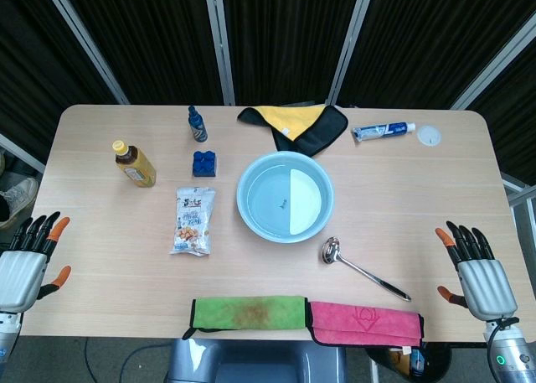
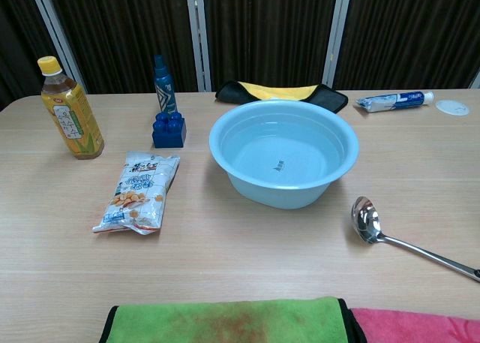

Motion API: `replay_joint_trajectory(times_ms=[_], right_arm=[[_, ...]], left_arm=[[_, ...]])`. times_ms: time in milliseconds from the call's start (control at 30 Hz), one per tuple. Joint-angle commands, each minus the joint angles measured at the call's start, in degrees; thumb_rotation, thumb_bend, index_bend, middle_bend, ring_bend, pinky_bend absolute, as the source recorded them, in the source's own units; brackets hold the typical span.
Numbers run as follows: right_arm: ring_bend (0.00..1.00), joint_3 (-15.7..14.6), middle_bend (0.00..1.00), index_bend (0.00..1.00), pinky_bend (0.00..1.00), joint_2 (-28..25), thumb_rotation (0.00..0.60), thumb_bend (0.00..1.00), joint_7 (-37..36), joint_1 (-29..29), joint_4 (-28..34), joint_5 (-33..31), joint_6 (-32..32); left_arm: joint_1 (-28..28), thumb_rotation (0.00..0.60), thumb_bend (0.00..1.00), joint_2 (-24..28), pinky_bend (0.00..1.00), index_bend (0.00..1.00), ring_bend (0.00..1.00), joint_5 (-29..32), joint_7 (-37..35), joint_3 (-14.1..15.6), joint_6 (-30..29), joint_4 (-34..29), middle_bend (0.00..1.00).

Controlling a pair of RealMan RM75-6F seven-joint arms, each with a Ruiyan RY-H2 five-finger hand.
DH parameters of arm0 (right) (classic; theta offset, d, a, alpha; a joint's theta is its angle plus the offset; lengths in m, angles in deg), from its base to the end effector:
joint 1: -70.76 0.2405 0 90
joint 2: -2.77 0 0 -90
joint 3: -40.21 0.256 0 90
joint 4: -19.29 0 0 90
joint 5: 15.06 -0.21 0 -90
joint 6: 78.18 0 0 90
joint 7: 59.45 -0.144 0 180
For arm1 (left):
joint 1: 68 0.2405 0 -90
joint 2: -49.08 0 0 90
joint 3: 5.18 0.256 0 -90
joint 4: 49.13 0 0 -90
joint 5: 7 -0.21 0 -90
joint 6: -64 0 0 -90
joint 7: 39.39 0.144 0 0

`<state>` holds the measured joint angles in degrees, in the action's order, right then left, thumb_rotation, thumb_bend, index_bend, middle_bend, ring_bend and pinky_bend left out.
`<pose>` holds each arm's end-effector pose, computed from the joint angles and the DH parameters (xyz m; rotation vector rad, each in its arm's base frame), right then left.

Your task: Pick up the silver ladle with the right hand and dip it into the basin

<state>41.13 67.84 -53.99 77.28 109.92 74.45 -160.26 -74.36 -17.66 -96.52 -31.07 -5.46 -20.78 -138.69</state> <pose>-0.3081 -0.1825 0.1415 1.5367 -0.8327 0.8230 -0.3077 0.1797 0.1384 -1.5253 -0.7769 -0.8155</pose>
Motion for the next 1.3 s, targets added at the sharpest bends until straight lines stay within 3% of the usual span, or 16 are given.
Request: replay_joint_trajectory(times_ms=[33, 200, 400, 733, 1067, 1300], right_arm=[[0.0, 0.0, 0.0, 0.0, 0.0, 0.0, 0.6, 0.02, 0.1, 0.1, -0.1, -0.1, 0.1], [0.0, 0.3, 0.0, 0.04, 0.0, 0.2, 0.6, 0.02, 0.3, 0.2, -0.3, -0.7, 0.5], [0.0, -0.7, 0.0, 0.21, 0.0, 0.3, 0.6, 0.09, 0.1, 0.8, 0.9, -1.2, 3.3], [0.0, -0.7, 0.0, 0.42, 0.0, 1.3, 0.6, 0.12, 9.7, 3.6, 6.7, -8.9, 12.4], [0.0, 0.3, 0.0, 0.47, 0.0, 8.2, 0.6, 0.19, 11.1, 7.6, 0.9, -16.3, 21.6], [0.0, 1.2, 0.0, 0.48, 0.0, 10.1, 0.6, 0.24, 11.5, 9.3, -0.5, -19.2, 24.2]], left_arm=[[0.0, 0.6, 0.32, 0.0, 0.0, 0.0, 0.0, 0.0, -0.1, 0.0, -0.1, 0.0, 0.0], [0.0, 0.6, 0.32, -0.1, 0.0, 0.0, 0.0, 0.1, -0.4, -0.3, -0.2, 0.0, 0.0], [-0.1, 0.6, 0.32, 0.6, 0.0, 0.0, 0.0, -0.6, -3.4, -0.4, -0.8, -0.3, 0.0], [-0.9, 0.6, 0.31, 1.5, 0.0, 0.0, 0.0, -2.5, -8.0, 0.3, -0.3, 0.3, 0.0], [-1.1, 0.6, 0.32, 2.1, 0.0, 0.0, 0.0, -3.3, -10.7, 0.5, -0.6, 1.1, 0.0], [-1.3, 0.6, 0.32, 1.8, 0.0, 0.0, 0.0, -3.4, -10.9, 0.4, -0.6, 1.6, 0.0]])
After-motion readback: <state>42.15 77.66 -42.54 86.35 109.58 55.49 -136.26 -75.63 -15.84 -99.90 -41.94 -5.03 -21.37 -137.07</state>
